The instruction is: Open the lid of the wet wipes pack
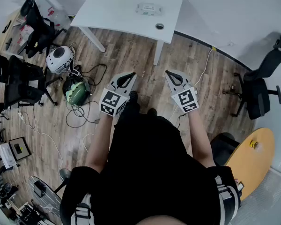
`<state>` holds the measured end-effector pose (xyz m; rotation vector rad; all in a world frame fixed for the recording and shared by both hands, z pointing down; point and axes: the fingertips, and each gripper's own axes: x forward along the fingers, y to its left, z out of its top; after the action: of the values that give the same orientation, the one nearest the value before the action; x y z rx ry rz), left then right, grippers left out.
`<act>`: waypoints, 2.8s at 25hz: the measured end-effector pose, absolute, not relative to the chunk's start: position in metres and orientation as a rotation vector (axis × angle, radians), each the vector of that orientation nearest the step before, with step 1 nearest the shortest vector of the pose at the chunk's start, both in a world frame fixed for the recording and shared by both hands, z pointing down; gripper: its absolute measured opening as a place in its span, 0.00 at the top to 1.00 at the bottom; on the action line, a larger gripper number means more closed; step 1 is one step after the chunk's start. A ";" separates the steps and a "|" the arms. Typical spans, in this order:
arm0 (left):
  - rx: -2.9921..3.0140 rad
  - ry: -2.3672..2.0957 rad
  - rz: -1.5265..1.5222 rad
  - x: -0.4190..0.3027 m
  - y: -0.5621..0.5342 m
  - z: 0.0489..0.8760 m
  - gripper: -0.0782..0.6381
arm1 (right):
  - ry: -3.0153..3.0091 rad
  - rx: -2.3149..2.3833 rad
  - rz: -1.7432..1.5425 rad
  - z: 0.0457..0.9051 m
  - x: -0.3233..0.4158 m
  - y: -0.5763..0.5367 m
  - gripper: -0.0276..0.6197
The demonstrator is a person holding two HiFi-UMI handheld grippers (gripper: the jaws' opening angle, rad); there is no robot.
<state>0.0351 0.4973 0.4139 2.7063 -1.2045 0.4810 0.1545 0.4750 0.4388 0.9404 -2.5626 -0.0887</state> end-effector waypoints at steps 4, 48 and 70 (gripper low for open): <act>2.708 -1.193 0.475 0.022 0.482 0.416 0.86 | -2.556 0.948 -0.072 0.442 0.141 0.461 0.93; 2.819 -0.763 0.483 -0.101 0.291 0.446 0.86 | -2.291 1.274 0.042 0.475 0.014 0.312 0.93; 2.676 -1.026 0.443 -0.060 0.158 0.452 0.86 | -2.418 1.072 0.036 0.471 0.067 0.148 0.93</act>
<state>-0.0605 0.1583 0.4523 2.6759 -1.0263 0.4431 0.0668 0.1483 0.4707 1.0720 -2.4185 0.0363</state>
